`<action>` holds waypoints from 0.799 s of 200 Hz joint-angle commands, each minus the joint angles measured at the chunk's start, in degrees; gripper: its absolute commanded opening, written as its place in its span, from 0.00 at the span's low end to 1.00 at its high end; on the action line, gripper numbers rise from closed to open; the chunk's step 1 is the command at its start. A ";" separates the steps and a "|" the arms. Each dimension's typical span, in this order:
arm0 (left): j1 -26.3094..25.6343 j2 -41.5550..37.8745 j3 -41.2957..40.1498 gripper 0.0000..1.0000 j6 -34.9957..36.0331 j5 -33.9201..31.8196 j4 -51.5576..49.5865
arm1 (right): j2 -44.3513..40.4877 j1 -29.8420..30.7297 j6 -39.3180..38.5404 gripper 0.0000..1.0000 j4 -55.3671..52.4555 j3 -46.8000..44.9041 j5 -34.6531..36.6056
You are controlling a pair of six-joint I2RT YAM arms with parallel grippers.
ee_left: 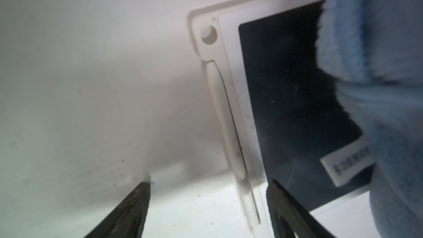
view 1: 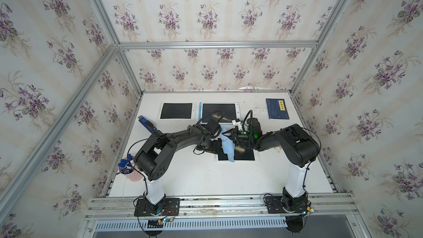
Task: Wipe the drawing tablet
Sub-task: Wipe the dirt from the drawing tablet.
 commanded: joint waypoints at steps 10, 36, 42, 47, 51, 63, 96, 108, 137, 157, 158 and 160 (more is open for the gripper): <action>0.04 1.21 -0.87 0.82 0.18 -0.99 -2.82 | 2.56 0.13 0.35 0.00 1.56 2.19 -1.12; 0.06 3.11 0.40 0.82 0.38 1.94 -3.71 | 2.90 0.08 -9.11 0.00 -12.65 5.87 1.45; 0.03 3.47 0.88 0.82 0.45 2.42 -4.15 | 2.81 0.12 -11.50 0.00 -16.47 6.96 2.36; 0.05 3.81 1.43 0.82 0.54 2.62 -4.75 | 2.72 0.09 -13.50 0.00 -19.63 7.97 3.31; 0.08 4.09 2.01 0.82 0.50 2.58 -5.34 | 2.73 0.11 -15.12 0.00 -22.10 8.70 3.91; 0.03 5.17 3.74 0.82 0.86 2.11 -7.48 | 2.60 0.15 -18.76 0.00 -27.67 10.61 6.40; -0.05 8.52 7.59 0.75 2.47 0.22 -13.07 | 3.87 0.10 -21.05 0.00 -31.57 12.97 7.61; -0.20 9.09 8.03 0.71 2.58 -0.12 -14.03 | 4.64 0.17 -20.56 0.00 -30.86 13.08 6.69; -0.46 9.32 8.34 0.65 1.91 -0.37 -14.30 | 5.20 0.17 -19.64 0.00 -29.05 12.64 5.58; -0.57 8.70 8.43 0.62 0.88 2.06 -13.28 | 5.18 0.14 -18.39 0.00 -27.05 12.04 4.49; -0.58 8.62 8.43 0.61 0.77 2.26 -13.21 | 5.18 0.16 -18.31 0.00 -26.95 12.08 4.36; -0.58 8.46 8.47 0.61 0.64 2.64 -13.06 | 5.18 0.12 -18.13 0.00 -26.69 12.01 4.29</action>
